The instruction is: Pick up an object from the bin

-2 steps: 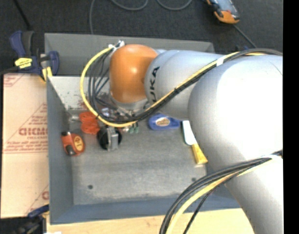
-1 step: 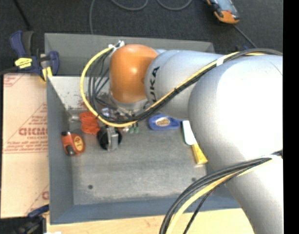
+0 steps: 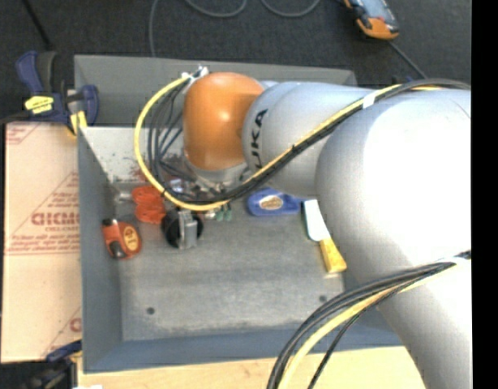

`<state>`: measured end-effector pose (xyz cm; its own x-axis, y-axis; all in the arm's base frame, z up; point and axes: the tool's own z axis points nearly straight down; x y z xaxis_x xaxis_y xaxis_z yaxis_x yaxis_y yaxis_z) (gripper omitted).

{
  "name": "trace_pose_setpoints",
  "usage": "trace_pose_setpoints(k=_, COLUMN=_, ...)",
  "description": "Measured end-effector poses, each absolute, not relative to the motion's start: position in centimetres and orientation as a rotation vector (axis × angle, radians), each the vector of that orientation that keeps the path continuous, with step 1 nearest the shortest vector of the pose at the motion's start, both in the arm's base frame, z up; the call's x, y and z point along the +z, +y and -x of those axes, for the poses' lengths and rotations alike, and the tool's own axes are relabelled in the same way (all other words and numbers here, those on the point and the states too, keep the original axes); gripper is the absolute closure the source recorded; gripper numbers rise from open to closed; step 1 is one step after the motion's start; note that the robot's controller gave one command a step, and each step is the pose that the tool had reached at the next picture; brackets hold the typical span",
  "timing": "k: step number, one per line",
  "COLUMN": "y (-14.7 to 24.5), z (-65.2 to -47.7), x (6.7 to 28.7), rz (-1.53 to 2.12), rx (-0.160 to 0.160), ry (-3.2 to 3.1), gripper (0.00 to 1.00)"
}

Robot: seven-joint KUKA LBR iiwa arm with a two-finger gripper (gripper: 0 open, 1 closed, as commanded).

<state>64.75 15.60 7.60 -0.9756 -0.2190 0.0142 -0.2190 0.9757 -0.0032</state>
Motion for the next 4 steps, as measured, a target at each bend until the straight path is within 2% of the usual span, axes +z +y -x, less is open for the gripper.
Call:
trace_pose_setpoints(k=2, y=15.7, z=-65.2, x=11.0, rz=-0.345, rx=-0.001, ry=-3.134, gripper=1.00)
trace_pose_setpoints(k=4, y=15.6, z=-65.2, x=12.4, rz=-0.342, rx=0.000, ry=-3.134, gripper=1.00)
